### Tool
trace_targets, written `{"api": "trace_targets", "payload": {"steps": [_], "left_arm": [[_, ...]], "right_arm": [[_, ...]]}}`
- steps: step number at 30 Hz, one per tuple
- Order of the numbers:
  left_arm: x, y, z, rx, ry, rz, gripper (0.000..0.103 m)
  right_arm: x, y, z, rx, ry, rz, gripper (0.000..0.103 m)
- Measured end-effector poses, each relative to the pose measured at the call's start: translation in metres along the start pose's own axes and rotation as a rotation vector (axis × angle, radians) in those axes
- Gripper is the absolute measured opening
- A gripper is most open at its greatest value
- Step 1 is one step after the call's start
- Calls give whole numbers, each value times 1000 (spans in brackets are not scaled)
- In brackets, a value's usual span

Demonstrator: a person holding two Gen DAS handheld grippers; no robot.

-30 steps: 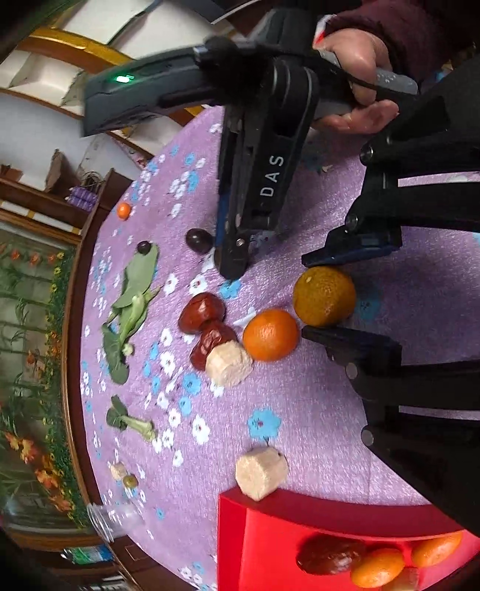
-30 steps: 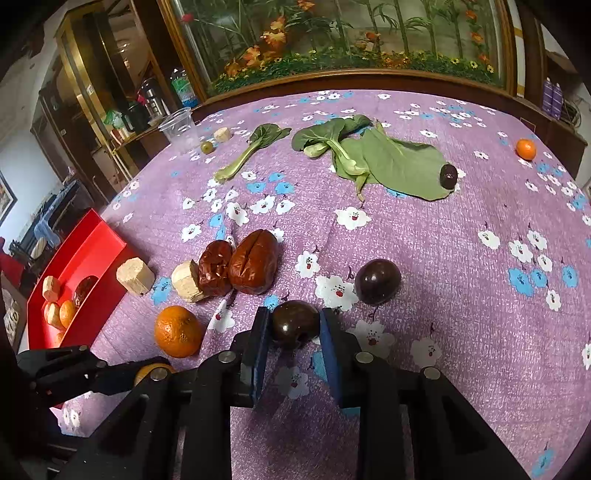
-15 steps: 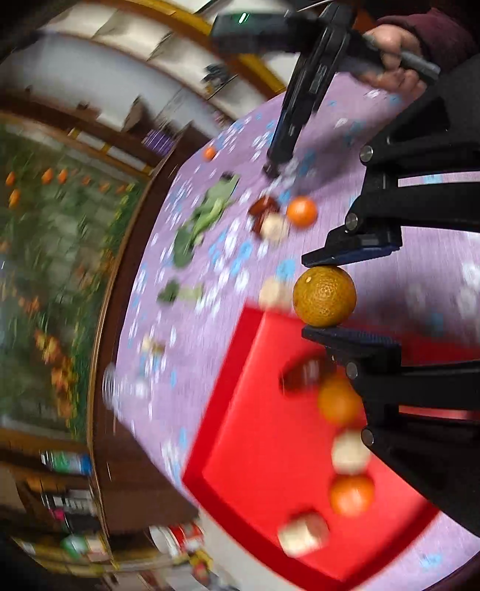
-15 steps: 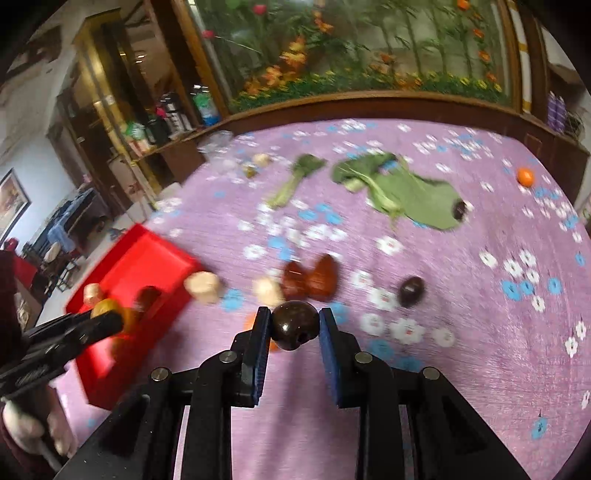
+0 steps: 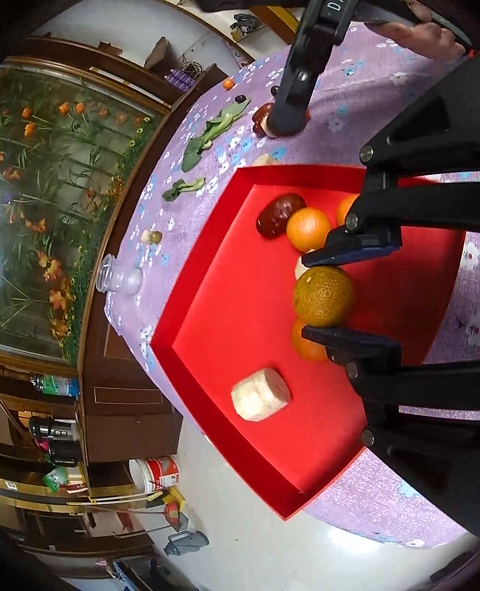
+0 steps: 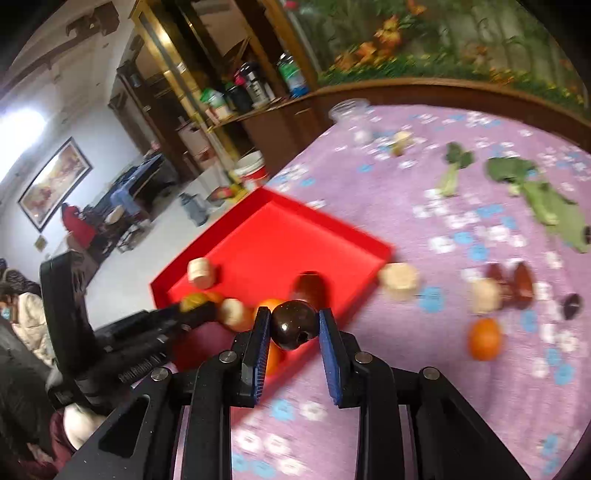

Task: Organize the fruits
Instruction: 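Carry the orange and dark plum into the red tray and release both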

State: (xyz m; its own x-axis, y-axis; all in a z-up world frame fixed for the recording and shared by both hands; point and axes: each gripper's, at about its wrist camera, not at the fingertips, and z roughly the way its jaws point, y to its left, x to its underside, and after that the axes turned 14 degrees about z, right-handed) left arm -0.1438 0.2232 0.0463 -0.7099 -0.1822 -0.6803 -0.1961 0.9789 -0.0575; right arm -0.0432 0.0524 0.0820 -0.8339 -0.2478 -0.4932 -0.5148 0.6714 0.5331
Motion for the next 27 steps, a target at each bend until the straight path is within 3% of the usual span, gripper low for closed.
{"api": "trace_targets", "payload": {"steps": [5,9,13,15,16,18,25,27], "left_arm": [[5,6,1,26,-20,-13,32],[8,18,-5,39,-40,-42,46],[8,36,-15,34,-61,-82,53],[8,40,-21,28,-69,-95,56],[8,41,-22,26,-72,-98,56],[8,42,-25,26,-76,-104,57],[6,27,-38,2,-99,-66,57],[4,19,-43,-28,-104,-45,64]], "right_arm": [[-12,23,47,-13,73,8,29],[-16,31,69,12,95,-2,30],[-20,33,83,28,96,5,31],[-23,31,87,25,97,27,38],[-24,30,88,20,96,38,50],[-25,27,83,19,74,58,60],[-15,20,37,8,-21,82,61],[-6,13,19,15,-61,101,65]]}}
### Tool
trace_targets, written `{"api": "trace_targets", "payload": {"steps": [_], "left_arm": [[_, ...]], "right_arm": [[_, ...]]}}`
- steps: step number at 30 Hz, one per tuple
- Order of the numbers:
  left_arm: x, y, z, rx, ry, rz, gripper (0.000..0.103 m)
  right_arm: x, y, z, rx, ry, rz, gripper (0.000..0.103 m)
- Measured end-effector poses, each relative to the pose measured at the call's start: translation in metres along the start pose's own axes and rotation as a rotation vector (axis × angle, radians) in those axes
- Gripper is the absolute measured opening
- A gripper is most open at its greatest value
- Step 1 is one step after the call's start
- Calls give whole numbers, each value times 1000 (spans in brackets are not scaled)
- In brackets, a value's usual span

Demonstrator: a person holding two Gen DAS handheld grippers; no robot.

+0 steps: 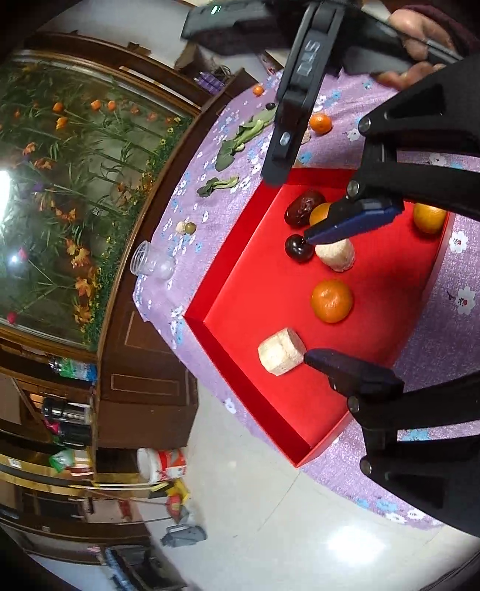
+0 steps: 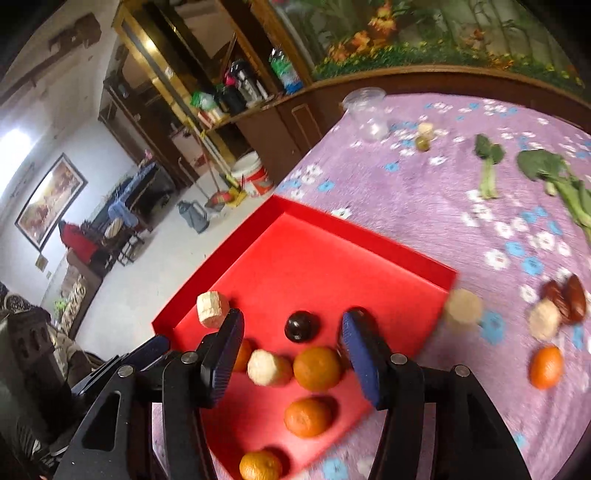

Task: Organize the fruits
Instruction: 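Carry the orange and dark plum into the red tray and release both, then move both open tools back to the fruit pile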

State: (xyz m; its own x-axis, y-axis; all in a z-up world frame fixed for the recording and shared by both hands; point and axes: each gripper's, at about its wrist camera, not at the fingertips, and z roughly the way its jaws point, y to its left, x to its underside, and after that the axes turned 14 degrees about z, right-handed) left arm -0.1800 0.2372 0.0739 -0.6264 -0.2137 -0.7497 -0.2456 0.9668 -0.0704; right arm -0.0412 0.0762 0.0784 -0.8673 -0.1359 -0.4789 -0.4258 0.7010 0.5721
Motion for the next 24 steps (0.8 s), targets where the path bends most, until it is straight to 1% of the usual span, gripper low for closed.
{"api": "trace_targets", "payload": {"steps": [2,3,6,10,15,18,24], "left_arm": [[-1,-10,-6,-40,-14,30,69],[-2,-16,-9,-56,-18,46,70],[-3,-36,-15,-115,-27,108,71],[-5,-58,-22,-144,-35,161,71],[-5,-88,-33,-218,-52,253,72],[-4,-101,-38,-233,-60,289,74],[-3,-119,-45,-242,-59,328,76]], "right_arm": [[5,-7,-14,10,-33,20,67],[11,-14,-23,22,-54,36,68],[21,-23,-39,32,-84,71,69],[35,-39,-56,62,-110,96,69],[44,-56,-79,75,-151,116,70],[47,-64,-91,72,-178,129,74],[56,-75,-110,77,-210,132,74]]}}
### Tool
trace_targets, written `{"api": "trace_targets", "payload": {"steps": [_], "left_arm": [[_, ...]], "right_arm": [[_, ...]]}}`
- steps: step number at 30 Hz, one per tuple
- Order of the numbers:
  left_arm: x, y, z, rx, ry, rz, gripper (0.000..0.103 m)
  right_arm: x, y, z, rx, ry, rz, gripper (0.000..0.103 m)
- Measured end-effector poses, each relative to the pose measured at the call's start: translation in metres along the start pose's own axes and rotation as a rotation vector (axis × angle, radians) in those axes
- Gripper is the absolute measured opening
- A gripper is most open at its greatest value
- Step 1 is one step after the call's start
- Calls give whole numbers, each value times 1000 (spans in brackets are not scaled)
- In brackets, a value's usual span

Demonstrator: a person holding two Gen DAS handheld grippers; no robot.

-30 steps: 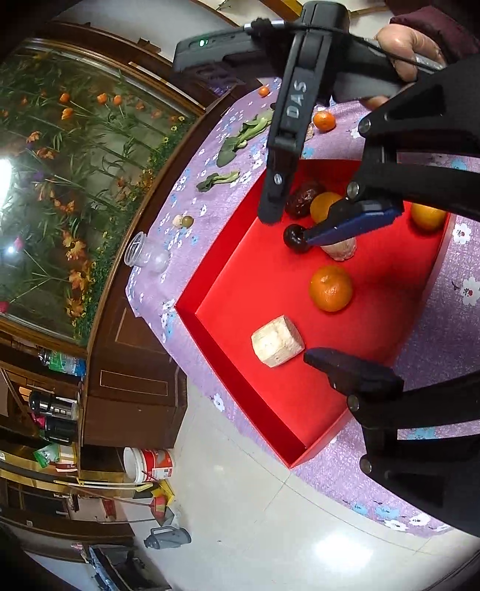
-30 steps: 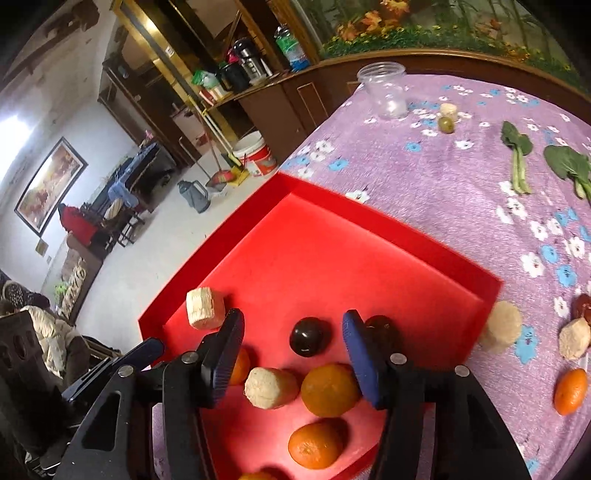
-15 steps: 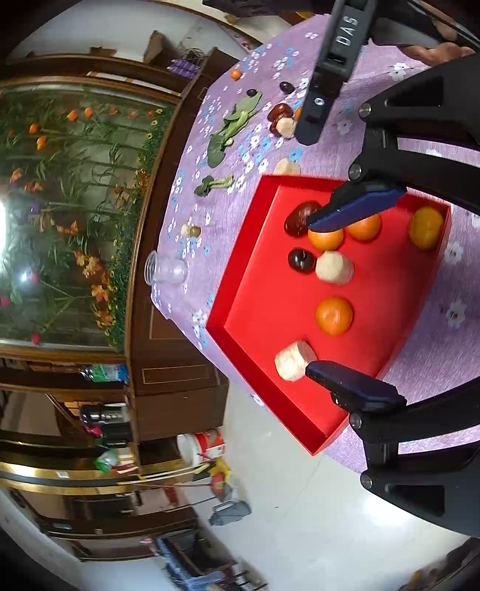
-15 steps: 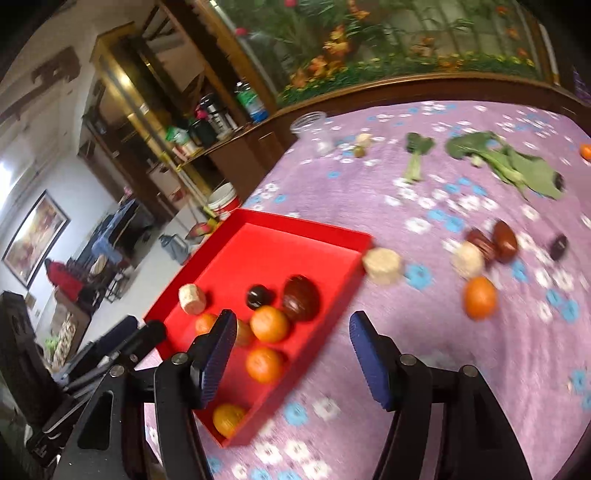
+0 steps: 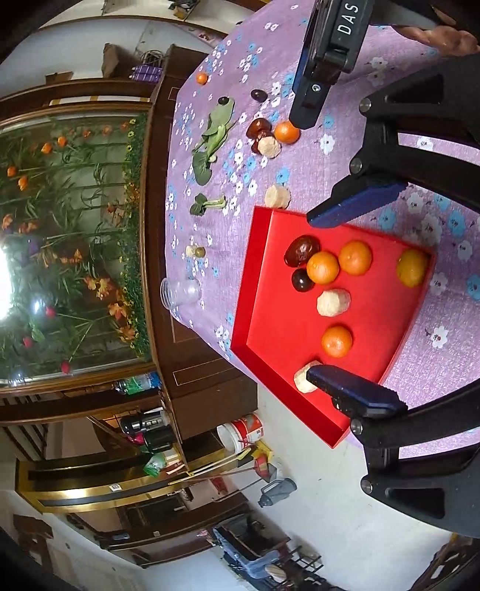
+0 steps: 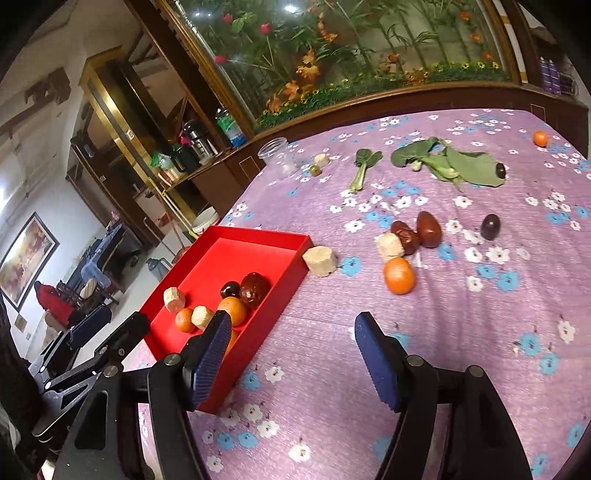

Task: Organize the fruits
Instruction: 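Move both open tools back to the fruit pile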

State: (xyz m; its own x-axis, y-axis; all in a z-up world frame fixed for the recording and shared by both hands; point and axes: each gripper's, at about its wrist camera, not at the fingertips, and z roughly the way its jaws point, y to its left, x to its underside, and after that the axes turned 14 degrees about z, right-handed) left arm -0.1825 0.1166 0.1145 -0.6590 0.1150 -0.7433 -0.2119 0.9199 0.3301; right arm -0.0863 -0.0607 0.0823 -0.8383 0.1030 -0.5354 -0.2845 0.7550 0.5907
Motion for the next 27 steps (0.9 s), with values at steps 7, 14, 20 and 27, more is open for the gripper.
{"api": "trace_targets", "payload": {"steps": [7,14,20,27], "left_arm": [[-6,-14,-1,34,3,29,77],[-6,-20,19,147,35,-10,77],[-12,-47,35,276,36,22,77],[-31,-79,47,449,10,50,76]], "right_arm": [[-2,-20,-14,20,-24,13,75],[-13,-68,-31,126,-53,38,76],[-35,-104,-30,221,-34,49,76],[-79,-118,-5,307,-61,-14,76]]}}
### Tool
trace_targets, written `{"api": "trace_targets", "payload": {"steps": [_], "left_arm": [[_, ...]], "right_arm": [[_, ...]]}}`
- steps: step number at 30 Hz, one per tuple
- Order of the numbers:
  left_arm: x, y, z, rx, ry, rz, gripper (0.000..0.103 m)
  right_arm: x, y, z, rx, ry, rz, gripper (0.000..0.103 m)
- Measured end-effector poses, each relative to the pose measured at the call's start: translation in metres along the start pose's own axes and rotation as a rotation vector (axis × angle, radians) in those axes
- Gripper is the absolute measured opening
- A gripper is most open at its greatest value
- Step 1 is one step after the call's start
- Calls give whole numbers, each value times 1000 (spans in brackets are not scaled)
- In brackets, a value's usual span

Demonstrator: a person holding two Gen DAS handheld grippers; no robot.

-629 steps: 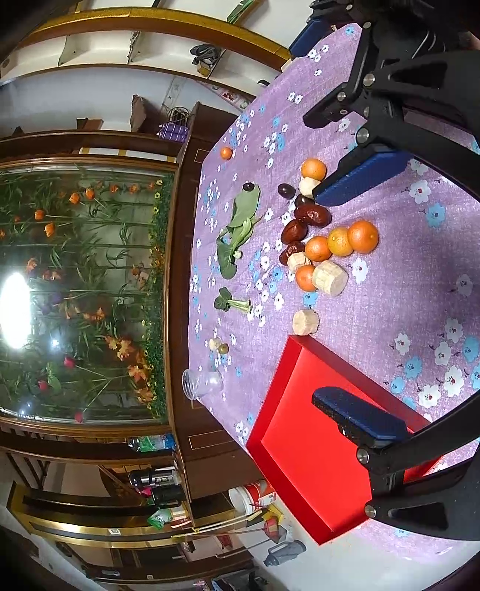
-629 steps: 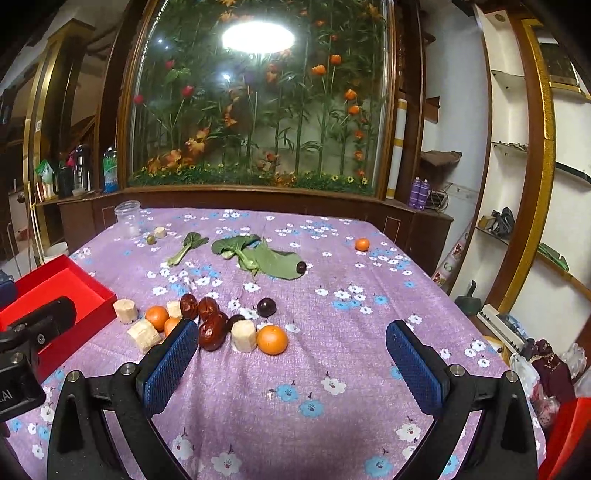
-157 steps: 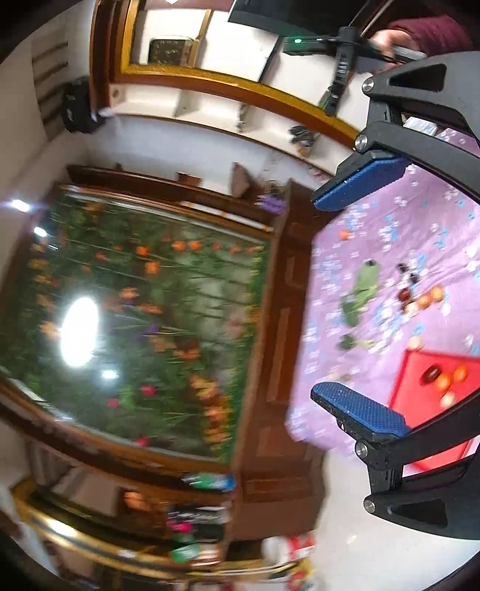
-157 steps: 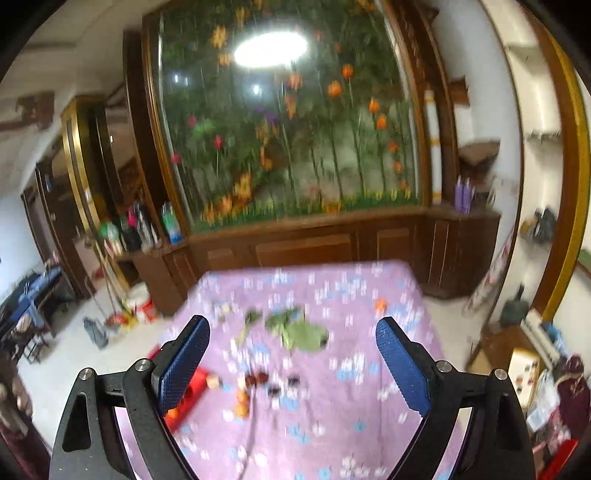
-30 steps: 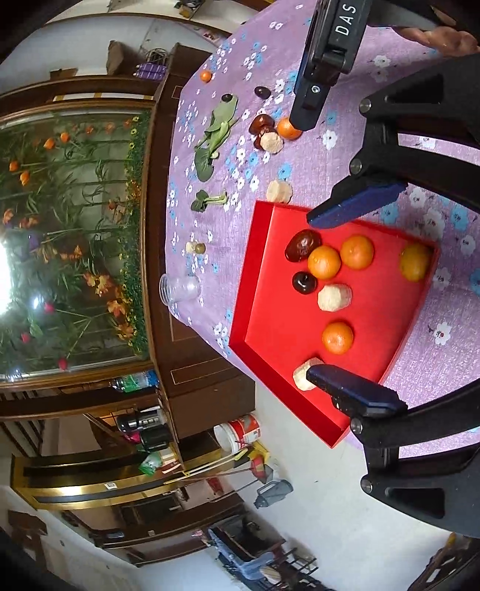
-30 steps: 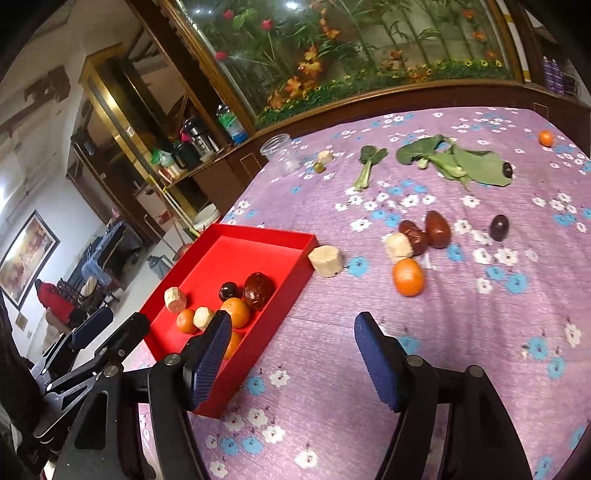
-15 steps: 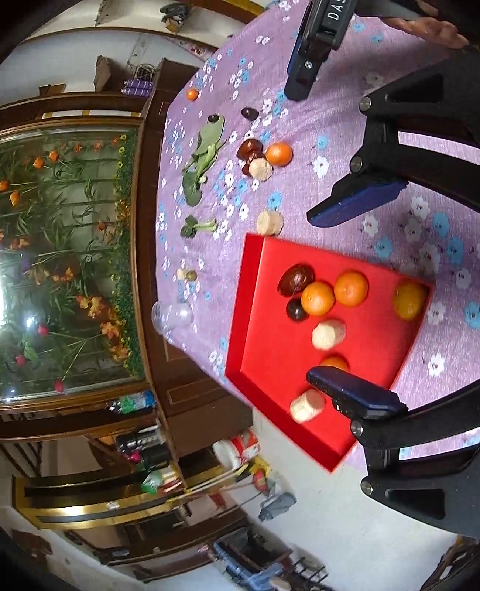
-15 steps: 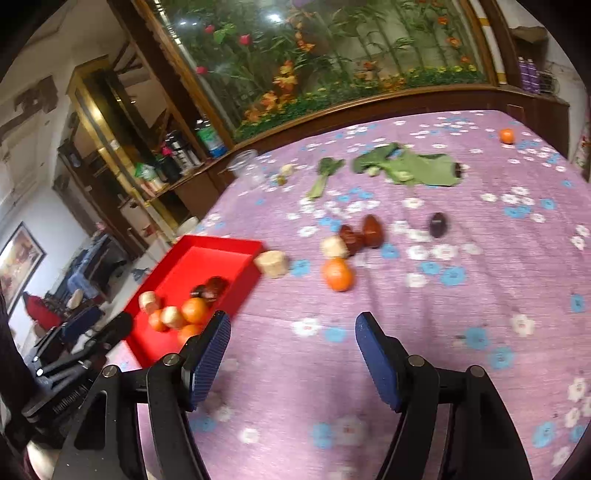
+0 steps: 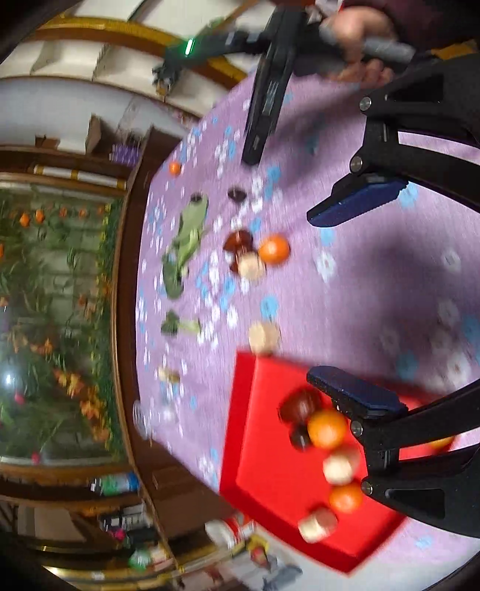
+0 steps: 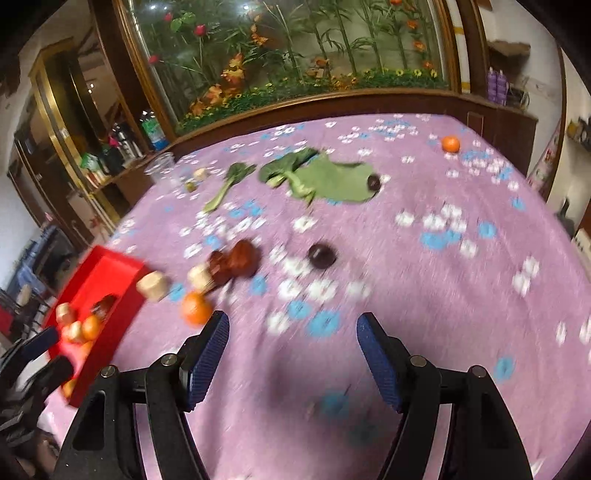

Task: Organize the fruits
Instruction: 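Move both open tools back to the fruit pile, then grasp another mandarin orange with the left tool while the right grasps a dark plum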

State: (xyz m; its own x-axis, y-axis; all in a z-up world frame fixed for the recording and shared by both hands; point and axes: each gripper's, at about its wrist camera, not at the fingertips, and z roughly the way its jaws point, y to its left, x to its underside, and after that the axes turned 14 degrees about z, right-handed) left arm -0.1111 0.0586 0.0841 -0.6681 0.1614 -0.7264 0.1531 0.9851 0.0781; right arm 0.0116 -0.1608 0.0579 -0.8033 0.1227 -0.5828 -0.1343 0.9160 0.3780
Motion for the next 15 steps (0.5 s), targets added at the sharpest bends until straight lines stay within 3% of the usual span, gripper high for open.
{"api": "trace_targets", "payload": {"steps": [1,3,4,9,15], "left_arm": [[-5,-2,7,26,0,3,74],[-12,-7,20,52,11,14,47],[-16,-10,30,68,23,19,43],[-27,-17,69,100,54,10,42],[-35,-21,103,108,82,18,42]], "right_arm": [[-8,-1,9,8,6,-1,76],[-18,-3,23,28,15,6,76],[-23,-5,31,42,14,10,74],[-31,-11,57,66,41,21,57],[-28,-13,67,41,39,16,56]]}}
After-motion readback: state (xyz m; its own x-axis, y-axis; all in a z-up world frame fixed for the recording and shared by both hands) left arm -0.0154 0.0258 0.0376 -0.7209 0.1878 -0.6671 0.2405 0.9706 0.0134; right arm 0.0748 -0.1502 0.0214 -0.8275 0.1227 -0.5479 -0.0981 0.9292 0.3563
